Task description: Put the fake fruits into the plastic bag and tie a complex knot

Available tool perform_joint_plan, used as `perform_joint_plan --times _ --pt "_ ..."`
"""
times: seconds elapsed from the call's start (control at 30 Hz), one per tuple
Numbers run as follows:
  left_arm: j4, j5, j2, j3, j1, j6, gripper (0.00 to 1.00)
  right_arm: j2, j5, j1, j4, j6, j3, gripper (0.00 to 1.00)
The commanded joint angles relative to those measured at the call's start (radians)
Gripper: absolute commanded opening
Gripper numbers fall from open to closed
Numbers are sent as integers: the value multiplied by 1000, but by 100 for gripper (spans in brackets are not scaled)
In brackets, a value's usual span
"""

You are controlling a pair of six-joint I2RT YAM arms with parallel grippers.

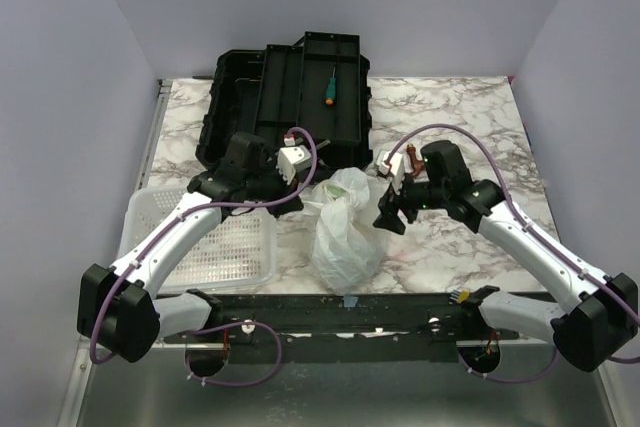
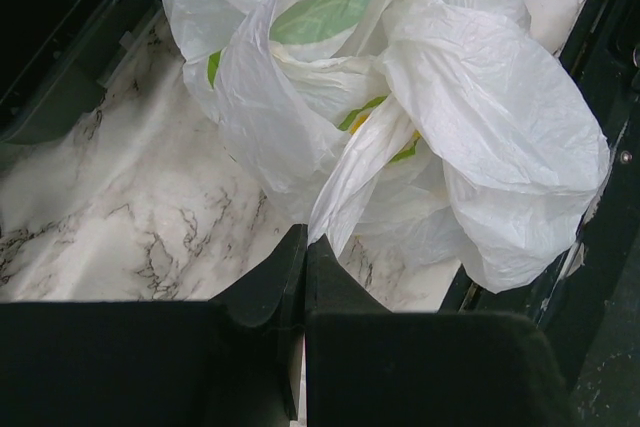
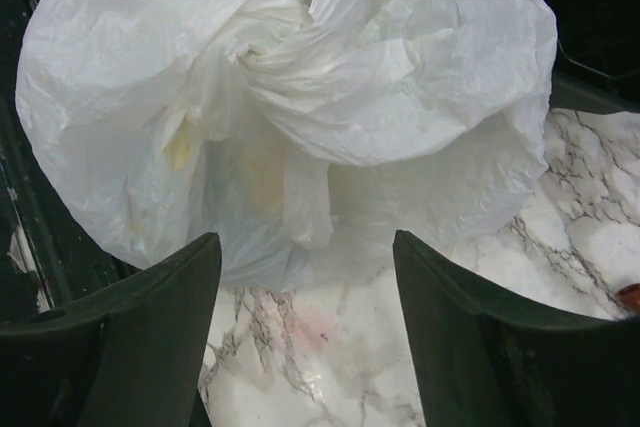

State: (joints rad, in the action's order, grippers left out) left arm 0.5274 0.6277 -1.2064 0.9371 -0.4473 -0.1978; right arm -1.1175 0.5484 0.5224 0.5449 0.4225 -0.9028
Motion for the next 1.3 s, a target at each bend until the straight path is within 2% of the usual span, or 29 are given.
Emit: perform_joint_plan --times 0.0,0.13,0.4,0.5,0.53,0.57,0.67,0.73,0.77,0.93,1.1,1.27 --pt "-35 10 5 7 -4 1 0 -55 49 15 -63 -19 -13 82" --pt "-45 10 5 3 -4 4 0 -102 0 25 -162 -45 24 78" --pt "-59 11 -17 11 -4 5 0 -122 23 58 -388 -84 165 82" --pt "-63 11 -25 15 -3 9 0 -142 -9 71 -479 -96 224 80" --pt "-63 12 -27 17 -4 11 0 -152 -21 71 -504 -94 238 76" --pt "-64 11 -28 16 -4 13 0 -164 -37 70 -523 -99 245 66" --pt "-54 -9 -26 21 -2 17 0 -169 -106 71 -534 -109 245 32" --pt "-43 -29 -13 22 7 21 0 -140 -154 71 -493 -108 238 8" --pt "-35 -46 -5 22 15 26 0 -117 -182 71 -467 -107 231 1" --pt "37 -115 81 37 90 -6 0 40 -278 69 -235 -30 175 1" --pt "107 -138 163 70 158 -51 0 95 -354 39 63 59 82 1" --pt "171 -209 112 81 258 -110 0 152 -423 -66 162 185 144 1"
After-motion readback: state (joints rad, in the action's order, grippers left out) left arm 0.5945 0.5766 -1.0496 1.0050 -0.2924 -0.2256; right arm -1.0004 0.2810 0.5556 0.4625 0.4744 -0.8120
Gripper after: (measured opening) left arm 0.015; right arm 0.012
